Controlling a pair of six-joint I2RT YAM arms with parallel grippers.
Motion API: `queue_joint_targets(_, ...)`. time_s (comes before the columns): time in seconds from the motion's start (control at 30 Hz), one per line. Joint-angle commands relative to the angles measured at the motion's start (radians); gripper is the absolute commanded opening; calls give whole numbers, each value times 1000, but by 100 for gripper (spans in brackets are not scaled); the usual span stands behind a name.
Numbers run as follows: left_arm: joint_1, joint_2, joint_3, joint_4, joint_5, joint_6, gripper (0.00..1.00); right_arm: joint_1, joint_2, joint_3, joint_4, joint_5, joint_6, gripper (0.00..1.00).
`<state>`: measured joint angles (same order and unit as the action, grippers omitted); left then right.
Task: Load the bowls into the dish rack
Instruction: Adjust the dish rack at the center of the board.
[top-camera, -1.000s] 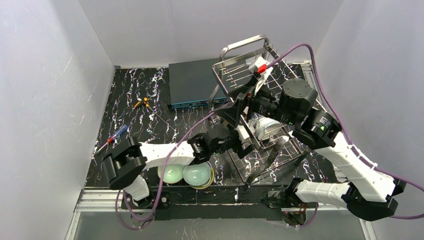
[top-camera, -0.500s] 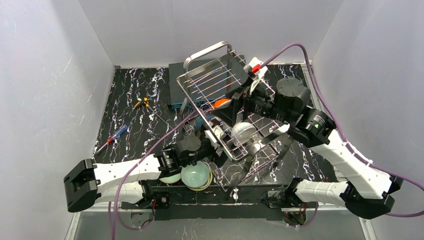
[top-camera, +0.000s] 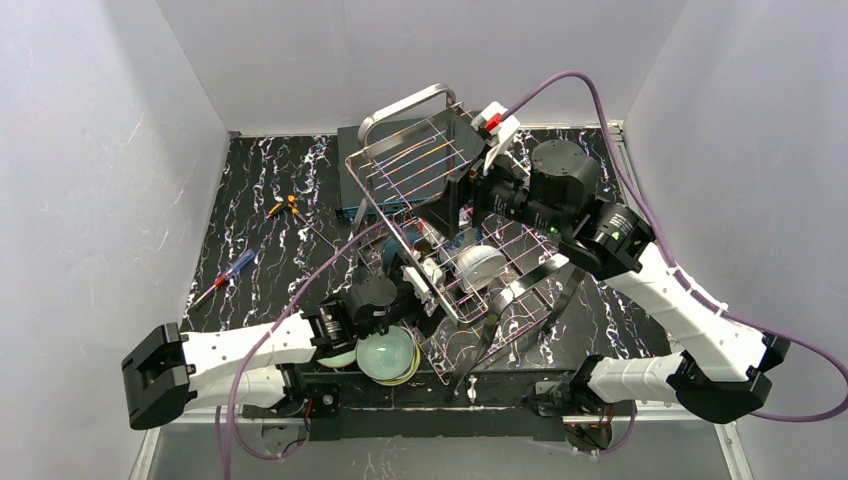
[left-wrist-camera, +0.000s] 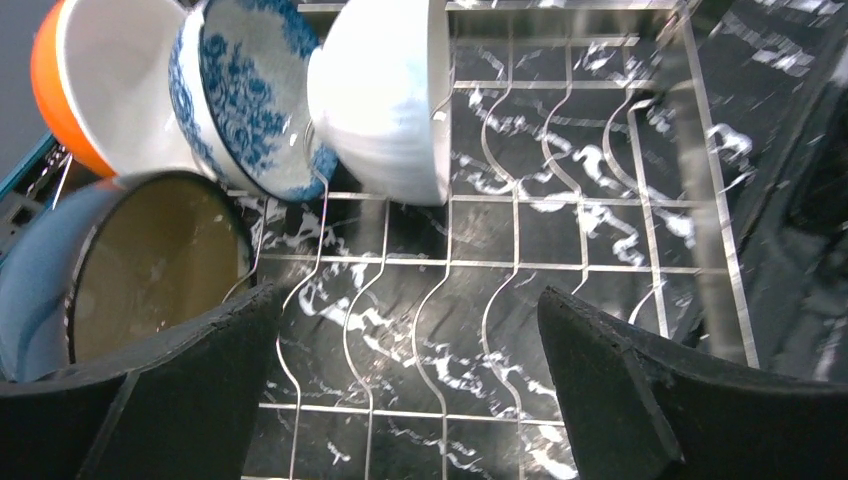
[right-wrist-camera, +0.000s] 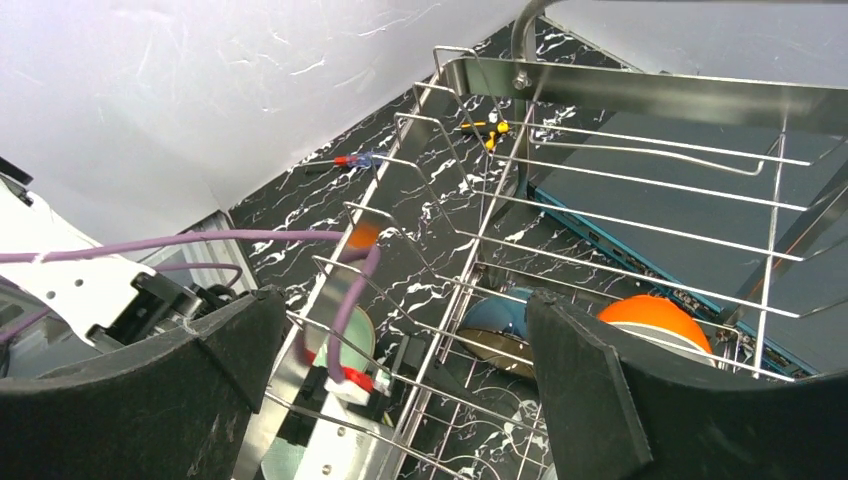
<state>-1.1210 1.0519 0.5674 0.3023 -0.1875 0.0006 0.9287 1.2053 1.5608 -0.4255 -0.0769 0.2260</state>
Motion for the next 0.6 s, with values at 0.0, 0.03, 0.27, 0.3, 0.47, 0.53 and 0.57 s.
queue_joint_targets(0.0,6,22,-62,138,-75,113,98,-5,14,82,4,15,0,98)
queue_joint_targets(0.03,5,35,-69,142,-68,128,98,-5,21,93,-3,17,-3,98)
queue_joint_targets(0.27,6,-44,-148,192,-146,95,98,-35,131,289,-182,209,-81,98)
queue_joint_targets(0.3,6,-67,-162,194,-157,99,98,-63,152,316,-205,198,-86,98)
queue_joint_targets(0.47,6,-188,-232,188,-195,133,98,-269,214,385,-236,21,-57,98)
queue_joint_targets(0.53,6,-241,-257,180,-217,128,98,-356,219,394,-225,-17,-45,98)
queue_joint_targets(0.57,6,-270,-267,173,-232,122,98,-390,220,398,-221,-25,-38,98)
